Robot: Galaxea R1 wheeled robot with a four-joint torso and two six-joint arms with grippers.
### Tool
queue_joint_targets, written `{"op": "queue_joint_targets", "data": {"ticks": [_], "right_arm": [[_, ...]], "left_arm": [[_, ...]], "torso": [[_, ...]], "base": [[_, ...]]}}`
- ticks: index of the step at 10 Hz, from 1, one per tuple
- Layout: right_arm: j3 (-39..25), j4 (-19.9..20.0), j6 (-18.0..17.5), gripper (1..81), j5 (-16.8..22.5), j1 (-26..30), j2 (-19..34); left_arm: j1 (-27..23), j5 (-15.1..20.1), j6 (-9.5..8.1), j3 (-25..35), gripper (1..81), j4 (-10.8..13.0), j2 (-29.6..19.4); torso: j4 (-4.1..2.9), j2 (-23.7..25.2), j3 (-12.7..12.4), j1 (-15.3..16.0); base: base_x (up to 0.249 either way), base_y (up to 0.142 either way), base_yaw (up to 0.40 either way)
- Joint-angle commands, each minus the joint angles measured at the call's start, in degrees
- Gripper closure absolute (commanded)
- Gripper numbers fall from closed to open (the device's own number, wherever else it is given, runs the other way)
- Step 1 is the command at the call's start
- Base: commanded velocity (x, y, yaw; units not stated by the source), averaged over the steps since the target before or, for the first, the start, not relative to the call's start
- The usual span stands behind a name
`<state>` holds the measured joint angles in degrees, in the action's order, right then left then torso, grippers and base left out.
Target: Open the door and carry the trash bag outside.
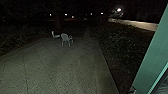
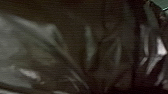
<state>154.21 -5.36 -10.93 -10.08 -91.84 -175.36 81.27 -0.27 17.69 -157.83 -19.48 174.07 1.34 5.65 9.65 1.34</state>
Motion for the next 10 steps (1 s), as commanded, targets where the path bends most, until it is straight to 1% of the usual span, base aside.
{"op": "queue_joint_targets", "data": {"ticks": [1,2,3,4,5,6,7,8,9,10], "right_arm": [[-0.6,-0.5,0.9,1.0,3.0,2.0,-0.1],[-0.6,-0.3,0.9,1.0,2.9,2.0,-0.1],[-0.6,-0.3,0.9,1.0,3.0,2.0,-0.2],[-0.7,-0.3,0.9,1.0,2.9,2.0,-0.3],[-0.7,-0.3,0.9,1.0,2.9,2.0,-0.3],[-0.7,-0.3,0.9,1.0,2.9,2.0,-0.3],[-0.6,-0.4,1.0,1.0,3.0,2.0,-0.3],[-0.5,-0.6,1.1,1.0,3.0,2.0,-0.3],[-0.7,-0.6,1.7,1.0,3.0,1.9,-0.2],[-0.7,-0.5,2.2,1.0,3.0,1.8,-0.3]], "left_arm": [[-3.1,3.9,0.07,4.9,81.1,-0.4,-3.1],[-3.8,3.9,-0.46,7.2,81.1,-0.6,-4.8],[-4.6,3.9,-0.55,10.1,81.1,-0.7,-6.9],[-5.4,3.9,-0.64,12.8,81.1,-0.8,-8.7],[-6.3,3.9,-0.64,14.7,81.1,-1.3,-10.1],[-7.3,3.9,-0.64,16.0,81.1,-2.5,-11.3],[-8.4,4.0,-0.64,16.4,81.1,-3.7,-12.1],[-10.3,4.0,-0.64,16.5,81.1,-5.6,-13.1],[-12.4,4.2,-0.64,16.5,81.1,-7.4,-14.4],[-16.0,7.6,-0.64,17.0,81.1,-10.6,-17.0]], "torso": [[0.00,0.0,-0.2,0.0],[0.00,0.0,1.4,0.0],[0.00,0.0,1.8,0.1],[-3.14,0.0,5.6,0.0],[-4.79,0.0,6.1,0.0],[-5.89,0.0,6.3,0.0],[-6.90,0.0,7.8,0.0],[-6.64,0.0,10.1,0.0],[-7.85,0.0,11.6,0.0],[-8.64,0.0,13.4,0.0]], "base": [[0.000,0.000,0.000],[0.000,0.000,0.000],[0.000,0.000,0.000],[0.000,0.000,0.000],[0.000,0.000,0.000],[0.000,0.000,0.000],[0.000,0.000,0.000],[0.000,0.000,0.000],[0.000,0.000,0.000],[0.000,0.000,0.000]]}}
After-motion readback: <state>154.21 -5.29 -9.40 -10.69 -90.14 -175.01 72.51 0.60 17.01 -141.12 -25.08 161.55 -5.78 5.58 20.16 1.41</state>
